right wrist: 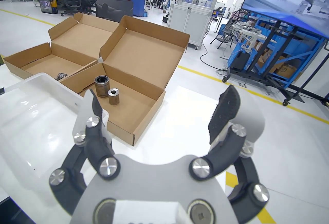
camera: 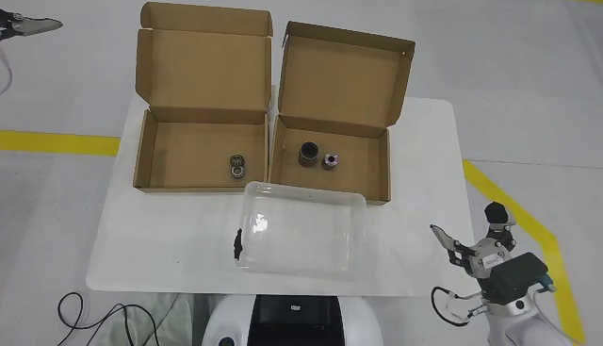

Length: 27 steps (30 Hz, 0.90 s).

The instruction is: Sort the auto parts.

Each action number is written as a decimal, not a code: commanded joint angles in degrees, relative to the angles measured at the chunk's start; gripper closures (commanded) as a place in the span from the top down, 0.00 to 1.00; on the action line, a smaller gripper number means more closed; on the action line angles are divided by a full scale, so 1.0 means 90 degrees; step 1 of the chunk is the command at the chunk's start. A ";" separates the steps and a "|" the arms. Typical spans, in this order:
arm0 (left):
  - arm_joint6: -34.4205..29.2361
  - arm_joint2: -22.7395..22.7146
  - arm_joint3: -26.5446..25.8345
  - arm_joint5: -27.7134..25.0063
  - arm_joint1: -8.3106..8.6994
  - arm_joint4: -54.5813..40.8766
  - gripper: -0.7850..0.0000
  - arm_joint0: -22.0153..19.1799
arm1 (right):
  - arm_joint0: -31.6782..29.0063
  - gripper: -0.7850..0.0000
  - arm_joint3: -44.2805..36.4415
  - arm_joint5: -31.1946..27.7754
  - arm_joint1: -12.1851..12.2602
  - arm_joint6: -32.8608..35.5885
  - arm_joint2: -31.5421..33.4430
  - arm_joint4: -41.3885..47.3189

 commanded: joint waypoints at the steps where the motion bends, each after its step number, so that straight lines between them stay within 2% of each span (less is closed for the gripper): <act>1: 0.0000 0.0000 0.0000 0.0000 0.0000 0.0000 1.00 0.0000 | -0.0062 1.00 -0.0084 0.0038 0.0000 -0.0014 0.0011 -0.0015; 8: 0.0000 0.0000 0.0000 0.0000 0.0000 0.0000 1.00 0.0000 | -0.0292 1.00 -0.0289 0.0245 -0.0003 -0.0138 0.0037 -0.0152; 27: 0.0000 0.0000 0.0000 0.0000 0.0000 0.0000 1.00 0.0000 | -0.0291 1.00 -0.0289 0.0245 -0.0003 -0.0138 0.0037 -0.0152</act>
